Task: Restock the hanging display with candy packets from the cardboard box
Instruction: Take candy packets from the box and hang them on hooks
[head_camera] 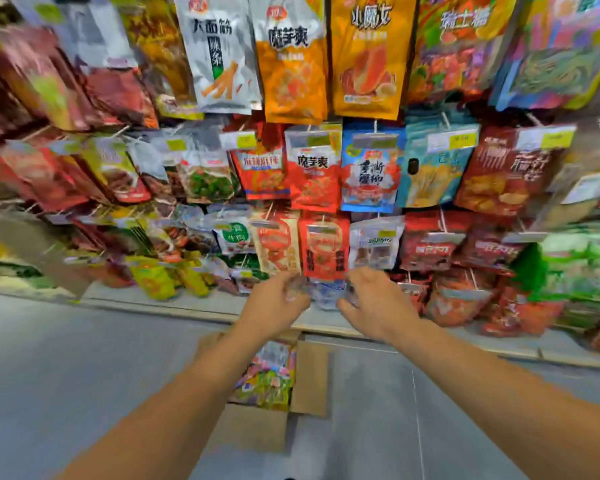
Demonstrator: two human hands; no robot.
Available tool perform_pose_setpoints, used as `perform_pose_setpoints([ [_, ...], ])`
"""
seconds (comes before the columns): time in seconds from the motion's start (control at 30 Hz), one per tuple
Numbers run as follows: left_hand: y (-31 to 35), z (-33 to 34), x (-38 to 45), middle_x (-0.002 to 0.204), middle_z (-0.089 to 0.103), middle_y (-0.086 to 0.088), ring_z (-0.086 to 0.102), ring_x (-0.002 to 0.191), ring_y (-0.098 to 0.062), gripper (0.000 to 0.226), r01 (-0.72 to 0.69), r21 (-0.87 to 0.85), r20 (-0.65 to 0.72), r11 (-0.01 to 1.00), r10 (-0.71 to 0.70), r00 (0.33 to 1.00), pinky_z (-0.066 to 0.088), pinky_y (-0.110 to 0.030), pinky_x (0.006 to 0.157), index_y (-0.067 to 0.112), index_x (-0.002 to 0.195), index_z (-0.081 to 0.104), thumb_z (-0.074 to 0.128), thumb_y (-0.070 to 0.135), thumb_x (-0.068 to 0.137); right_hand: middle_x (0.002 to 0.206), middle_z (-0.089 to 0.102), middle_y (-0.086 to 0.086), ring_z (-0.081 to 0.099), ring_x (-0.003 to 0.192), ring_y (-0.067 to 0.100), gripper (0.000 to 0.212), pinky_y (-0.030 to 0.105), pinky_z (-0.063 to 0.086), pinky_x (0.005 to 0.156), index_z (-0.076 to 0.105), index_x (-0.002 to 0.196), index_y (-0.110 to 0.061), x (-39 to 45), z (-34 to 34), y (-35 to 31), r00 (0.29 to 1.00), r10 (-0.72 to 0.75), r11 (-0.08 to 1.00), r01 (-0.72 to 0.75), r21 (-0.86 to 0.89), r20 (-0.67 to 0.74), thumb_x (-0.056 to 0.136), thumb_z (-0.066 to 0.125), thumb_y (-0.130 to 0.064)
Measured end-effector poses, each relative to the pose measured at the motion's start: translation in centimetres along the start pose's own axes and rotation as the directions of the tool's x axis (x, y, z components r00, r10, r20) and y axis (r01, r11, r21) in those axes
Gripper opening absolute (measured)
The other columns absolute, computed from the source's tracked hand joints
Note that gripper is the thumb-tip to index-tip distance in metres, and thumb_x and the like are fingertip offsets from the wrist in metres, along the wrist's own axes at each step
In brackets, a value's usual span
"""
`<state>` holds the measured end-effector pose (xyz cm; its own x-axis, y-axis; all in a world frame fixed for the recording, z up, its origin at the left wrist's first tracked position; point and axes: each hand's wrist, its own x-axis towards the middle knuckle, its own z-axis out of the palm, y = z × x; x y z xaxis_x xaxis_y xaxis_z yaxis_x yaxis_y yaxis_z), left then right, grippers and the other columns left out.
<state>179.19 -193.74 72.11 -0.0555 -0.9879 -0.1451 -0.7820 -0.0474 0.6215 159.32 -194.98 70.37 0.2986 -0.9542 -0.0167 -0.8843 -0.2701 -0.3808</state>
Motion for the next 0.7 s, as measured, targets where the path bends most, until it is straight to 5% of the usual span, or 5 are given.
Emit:
perform_pose_setpoints([
  [0.2, -10.6, -1.0, -2.2, 0.143, 0.052, -0.004, 0.054, 0.124, -0.022, 0.058, 0.166, -0.071, 0.043, 0.984, -0.163, 0.986, 0.045, -0.037, 0.103, 0.018, 0.144, 0.045, 0.064, 0.034, 0.092, 0.137, 0.049, 0.005, 0.047, 0.126, 0.027, 0.051, 0.035, 0.04, 0.098, 0.048, 0.137, -0.014, 0.8, 7.4, -5.5, 0.979, 0.023, 1.0, -0.022, -0.008, 0.2, 0.097, 0.05, -0.046],
  [0.37, -20.7, -4.0, -1.1, 0.133, 0.06, -0.002, 0.059, 0.112, -0.017, 0.053, 0.236, -0.109, 0.06, 0.966, -0.231, 0.971, 0.049, -0.02, 0.086, 0.016, 0.138, 0.052, 0.066, 0.032, 0.089, 0.137, 0.049, 0.005, 0.044, 0.127, 0.027, 0.051, 0.036, 0.04, 0.103, 0.048, 0.137, -0.015, 5.3, 14.0, -11.5, 0.952, 0.065, 0.998, -0.065, -0.009, 0.298, 0.096, 0.05, -0.045],
  [0.47, -27.2, -5.5, 1.0, 0.126, 0.064, 0.005, 0.06, 0.111, -0.015, 0.051, 0.266, -0.135, 0.089, 0.955, -0.256, 0.963, 0.047, -0.025, 0.093, 0.024, 0.13, 0.059, 0.067, 0.041, 0.083, 0.136, 0.051, 0.006, 0.046, 0.126, 0.027, 0.051, 0.034, 0.042, 0.101, 0.049, 0.136, -0.015, 8.3, 18.3, -14.9, 0.932, 0.12, 0.992, -0.121, -0.019, 0.341, 0.095, 0.052, -0.045],
  [0.53, -31.3, -6.1, 2.9, 0.118, 0.062, 0.009, 0.059, 0.103, -0.011, 0.049, 0.325, -0.168, 0.145, 0.93, -0.303, 0.942, 0.041, -0.016, 0.082, 0.019, 0.13, 0.059, 0.072, 0.033, 0.084, 0.139, 0.05, 0.006, 0.046, 0.129, 0.027, 0.054, 0.034, 0.042, 0.101, 0.047, 0.139, -0.016, 10.5, 21.0, -16.6, 0.908, 0.179, 0.983, -0.177, -0.04, 0.38, 0.094, 0.054, -0.045],
  [0.7, -37.9, -5.6, 6.1, 0.108, 0.066, 0.0, 0.064, 0.107, -0.021, 0.045, 0.448, -0.201, 0.245, 0.871, -0.398, 0.884, 0.045, -0.024, 0.083, 0.01, 0.123, 0.06, 0.074, 0.027, 0.084, 0.144, 0.043, 0.006, 0.044, 0.131, 0.029, 0.06, 0.032, 0.041, 0.101, 0.041, 0.145, -0.015, 13.8, 26.0, -18.1, 0.843, 0.267, 0.962, -0.259, -0.082, 0.466, 0.094, 0.054, -0.045],
])
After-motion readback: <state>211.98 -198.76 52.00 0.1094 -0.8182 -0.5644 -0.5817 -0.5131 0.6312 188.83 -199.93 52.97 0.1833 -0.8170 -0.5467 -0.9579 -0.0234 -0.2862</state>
